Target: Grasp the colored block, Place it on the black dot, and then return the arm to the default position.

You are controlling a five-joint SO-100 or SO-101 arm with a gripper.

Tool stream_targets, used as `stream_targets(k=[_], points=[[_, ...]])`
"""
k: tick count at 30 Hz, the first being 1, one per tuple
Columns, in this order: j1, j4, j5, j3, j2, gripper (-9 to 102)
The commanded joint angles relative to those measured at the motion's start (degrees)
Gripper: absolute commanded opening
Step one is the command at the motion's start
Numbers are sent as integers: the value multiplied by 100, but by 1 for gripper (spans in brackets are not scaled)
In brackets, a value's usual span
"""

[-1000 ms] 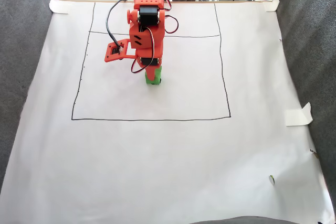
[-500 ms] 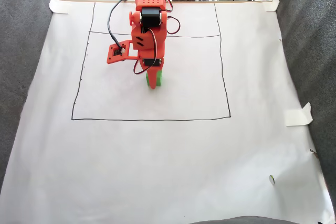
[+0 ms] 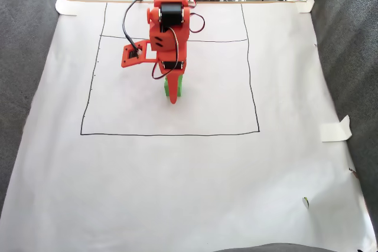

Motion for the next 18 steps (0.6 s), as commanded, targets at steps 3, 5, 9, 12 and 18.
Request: stream_targets(k=[3, 5, 9, 12, 18], points=[[-70, -545, -62, 1362, 1758, 48], [-123, -677, -35, 1846, 2215, 48], [-167, -1301, -9, 3401, 3366, 48], [-185, -1740, -44, 4632, 4271, 45], [-149, -2487, -141, 6899, 6064, 38]])
